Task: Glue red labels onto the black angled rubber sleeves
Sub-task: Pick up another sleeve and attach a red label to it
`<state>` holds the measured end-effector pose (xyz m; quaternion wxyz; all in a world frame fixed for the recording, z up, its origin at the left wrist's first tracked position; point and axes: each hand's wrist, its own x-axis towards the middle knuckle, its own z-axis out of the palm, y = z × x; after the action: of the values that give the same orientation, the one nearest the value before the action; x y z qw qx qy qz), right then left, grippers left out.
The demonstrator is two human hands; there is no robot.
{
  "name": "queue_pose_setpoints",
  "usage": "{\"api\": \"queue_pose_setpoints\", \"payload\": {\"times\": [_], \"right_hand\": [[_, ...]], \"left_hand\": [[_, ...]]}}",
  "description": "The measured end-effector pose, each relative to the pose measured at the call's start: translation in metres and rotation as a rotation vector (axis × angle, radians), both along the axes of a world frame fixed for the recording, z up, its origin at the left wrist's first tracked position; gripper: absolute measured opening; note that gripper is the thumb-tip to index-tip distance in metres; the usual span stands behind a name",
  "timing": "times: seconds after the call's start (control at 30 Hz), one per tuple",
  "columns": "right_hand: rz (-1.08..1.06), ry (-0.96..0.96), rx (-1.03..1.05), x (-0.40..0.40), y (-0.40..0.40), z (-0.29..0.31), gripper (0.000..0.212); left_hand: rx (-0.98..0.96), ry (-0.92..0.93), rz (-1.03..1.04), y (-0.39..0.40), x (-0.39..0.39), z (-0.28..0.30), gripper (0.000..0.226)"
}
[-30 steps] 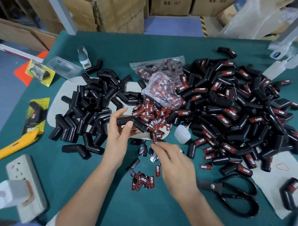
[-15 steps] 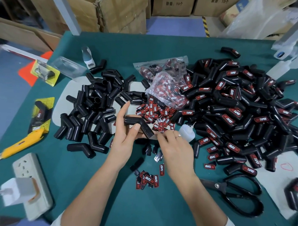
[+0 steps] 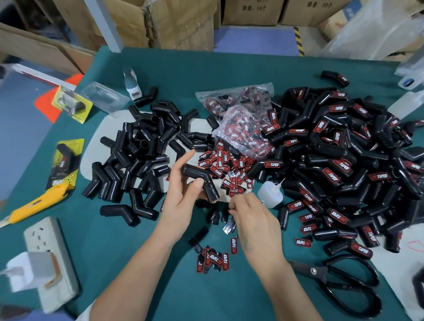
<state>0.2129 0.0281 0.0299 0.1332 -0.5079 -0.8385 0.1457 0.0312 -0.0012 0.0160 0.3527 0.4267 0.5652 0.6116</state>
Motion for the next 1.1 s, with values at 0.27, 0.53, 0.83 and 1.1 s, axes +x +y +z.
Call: {"api": "queue_pose_setpoints", "payload": {"times": [0.27,0.53,0.83,1.1], "right_hand": [[0.066,-0.155,0.214,-0.003,0.000,0.014,0.049],[-0.011,0.328,-0.017,-0.006,0.000,0.017,0.014],[-0.208,1.277,-0.764,-0.007,-0.001,0.020,0.012],[-0.226,1.348,-0.891,-0.005,-0.005,0.022,0.009]], "left_hand": [[-0.011,-0.030,-0.021,0.001,0.001,-0.005,0.051],[-0.010,0.076,-0.008,0.001,-0.004,-0.007,0.050],[-0.020,0.106,-0.080,-0.003,-0.003,0.002,0.054],[-0.010,0.025,-0.106,-0.006,-0.002,0.003,0.055]]}}
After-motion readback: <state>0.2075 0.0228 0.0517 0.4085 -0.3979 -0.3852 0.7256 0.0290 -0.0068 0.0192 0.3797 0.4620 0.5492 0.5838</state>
